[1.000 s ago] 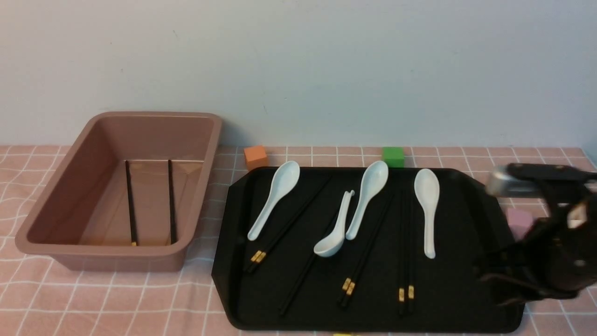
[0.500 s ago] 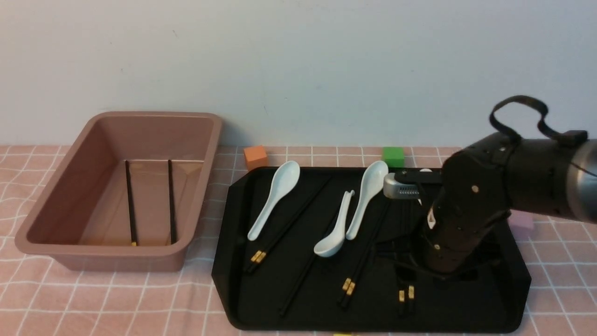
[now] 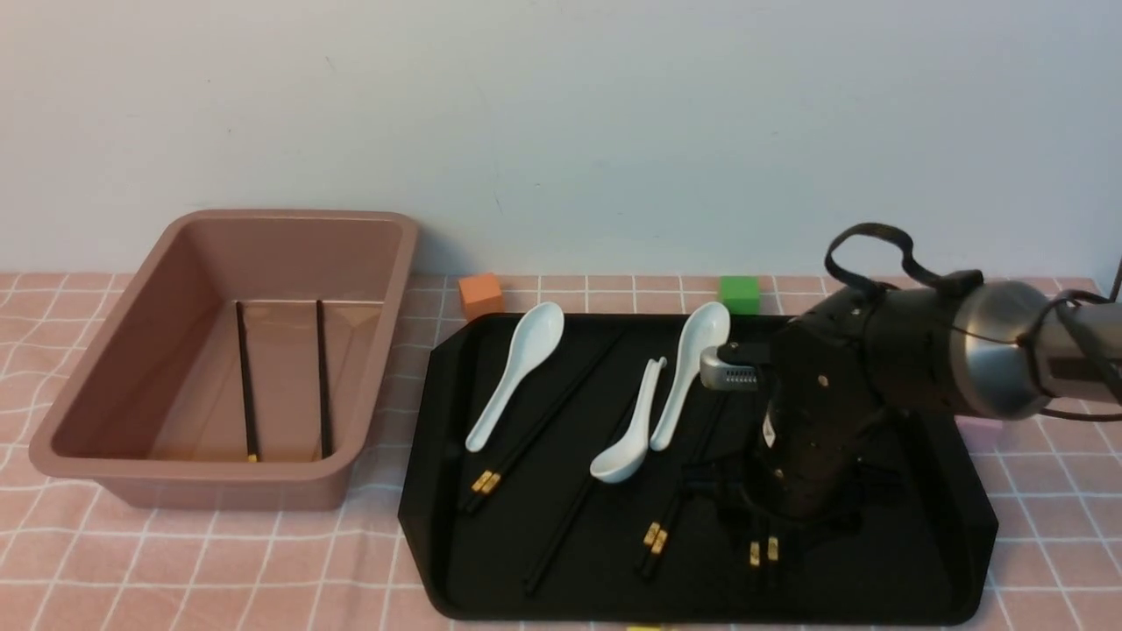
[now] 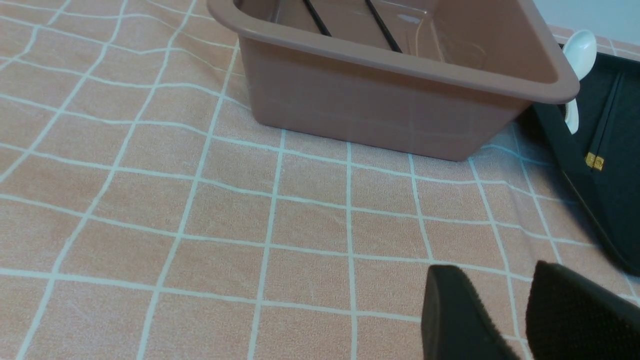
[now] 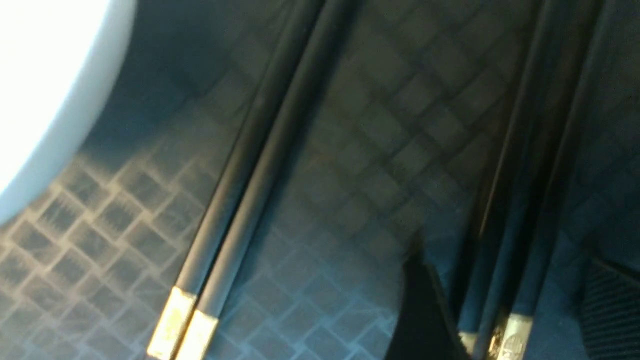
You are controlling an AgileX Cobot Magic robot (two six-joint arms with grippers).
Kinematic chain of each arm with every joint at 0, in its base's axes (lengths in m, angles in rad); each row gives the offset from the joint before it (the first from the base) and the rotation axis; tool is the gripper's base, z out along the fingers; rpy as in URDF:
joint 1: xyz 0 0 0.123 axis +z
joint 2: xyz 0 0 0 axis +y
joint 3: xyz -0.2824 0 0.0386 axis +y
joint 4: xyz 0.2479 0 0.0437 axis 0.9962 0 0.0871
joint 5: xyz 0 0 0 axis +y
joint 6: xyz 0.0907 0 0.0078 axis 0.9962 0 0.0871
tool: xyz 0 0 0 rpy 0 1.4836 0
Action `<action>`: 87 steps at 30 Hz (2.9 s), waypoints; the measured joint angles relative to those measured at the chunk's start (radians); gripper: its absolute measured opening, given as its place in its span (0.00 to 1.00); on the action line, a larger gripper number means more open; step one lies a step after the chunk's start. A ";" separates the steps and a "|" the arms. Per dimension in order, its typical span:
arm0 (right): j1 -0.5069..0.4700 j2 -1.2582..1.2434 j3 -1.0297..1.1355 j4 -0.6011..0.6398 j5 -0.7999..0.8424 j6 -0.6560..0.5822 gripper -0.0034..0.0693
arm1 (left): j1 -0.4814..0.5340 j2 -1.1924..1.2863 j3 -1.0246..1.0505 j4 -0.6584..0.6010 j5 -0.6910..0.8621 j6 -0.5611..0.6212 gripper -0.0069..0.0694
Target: On pink tablecloth take chopsticks from black tray and put them in box.
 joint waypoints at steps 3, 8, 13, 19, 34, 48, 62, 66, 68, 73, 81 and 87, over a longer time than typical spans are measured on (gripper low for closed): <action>0.000 0.006 -0.005 -0.005 0.000 0.009 0.60 | 0.000 0.000 0.000 0.000 0.000 0.000 0.40; 0.000 0.016 -0.013 -0.004 -0.006 0.013 0.58 | 0.000 0.000 0.000 0.000 0.000 0.000 0.40; 0.000 0.019 -0.015 -0.004 -0.010 0.013 0.51 | 0.000 0.000 0.000 0.000 0.000 0.000 0.40; -0.001 0.021 -0.016 -0.014 -0.003 0.009 0.28 | 0.000 0.000 0.000 0.000 0.000 0.000 0.40; -0.001 -0.075 0.003 0.006 0.100 -0.007 0.24 | 0.000 0.000 0.000 0.000 0.000 0.000 0.40; 0.093 -0.397 -0.094 0.025 0.173 -0.076 0.24 | 0.000 0.000 0.000 0.000 0.000 0.000 0.40; 0.350 0.251 -0.951 0.254 0.073 -0.370 0.24 | 0.000 0.000 0.000 0.000 0.000 0.000 0.40; 0.350 0.459 -1.195 0.261 0.081 -0.374 0.24 | 0.000 0.000 0.000 0.000 0.000 0.000 0.40; 0.347 0.530 -1.277 0.261 0.091 -0.374 0.24 | 0.000 0.000 0.000 0.000 0.000 0.000 0.40; 0.338 0.618 -1.349 0.230 0.081 -0.374 0.24 | 0.000 0.000 0.000 0.000 0.000 0.000 0.40; 0.335 0.642 -1.352 0.169 0.070 -0.351 0.36 | 0.000 0.000 0.000 0.000 0.000 0.000 0.40; 0.335 0.553 -1.353 0.163 0.150 -0.348 0.55 | 0.000 0.000 0.000 0.000 0.000 0.000 0.40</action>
